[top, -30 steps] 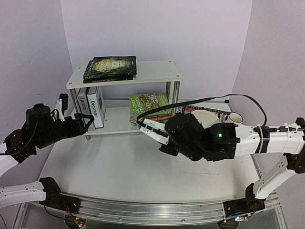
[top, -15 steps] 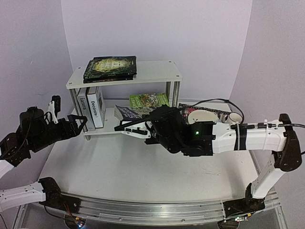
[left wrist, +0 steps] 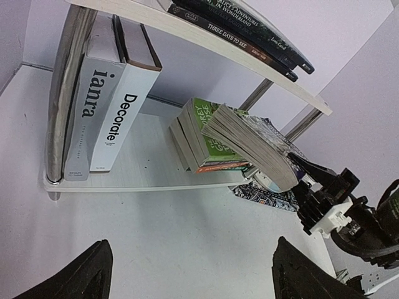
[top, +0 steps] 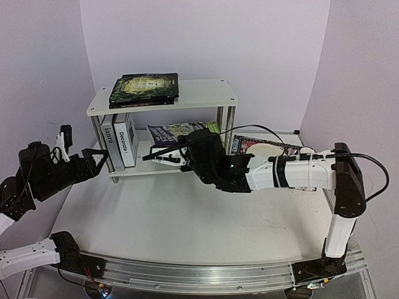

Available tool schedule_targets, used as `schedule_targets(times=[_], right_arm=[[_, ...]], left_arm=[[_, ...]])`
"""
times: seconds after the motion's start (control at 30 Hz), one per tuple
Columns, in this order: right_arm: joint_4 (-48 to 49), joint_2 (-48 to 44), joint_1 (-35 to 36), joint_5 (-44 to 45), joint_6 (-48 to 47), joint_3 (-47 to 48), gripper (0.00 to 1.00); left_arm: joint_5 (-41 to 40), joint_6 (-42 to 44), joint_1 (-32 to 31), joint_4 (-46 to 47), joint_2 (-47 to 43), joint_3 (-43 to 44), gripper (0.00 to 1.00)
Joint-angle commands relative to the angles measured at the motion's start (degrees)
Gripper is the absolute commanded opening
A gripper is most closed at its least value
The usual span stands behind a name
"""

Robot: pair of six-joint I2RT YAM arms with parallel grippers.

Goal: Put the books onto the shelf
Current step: Place the book on the book pile on the shelf.

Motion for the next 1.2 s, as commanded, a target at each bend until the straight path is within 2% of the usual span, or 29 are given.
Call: schedule_targets(times=[0.0, 0.23, 0.63, 0.73, 0.87, 1.17], right_arm=[[10.74, 2.7, -2.55, 0.05, -2.22, 5.97, 0.0], [18.48, 11.21, -6.51, 1.44, -7.86, 10.6, 0.0], [18.94, 16.41, -10.57, 1.08, -8.54, 14.56, 0.0], [18.61, 16.6, -10.98, 0.87, -8.63, 14.24, 0.0], [12.43, 17.12, -11.11, 1.74, -7.84, 16.18, 0.0], [10.64, 17.66, -11.88, 3.62, -9.36, 15.65, 0.0]], left_arm=[[-1.74, -0.08, -0.15, -1.18, -1.12, -0.36, 0.9], [-2.9, -0.22, -0.15, -1.51, -0.75, -0.65, 0.9], [-4.51, -0.25, -0.15, -1.87, -1.27, -1.25, 0.92], [-4.92, -0.41, -0.15, -1.88, -1.56, -1.62, 0.93], [-4.86, -0.78, -0.15, -1.8, -1.28, -1.6, 0.93], [-4.22, -1.04, -0.15, -1.79, -0.8, -2.19, 0.93]])
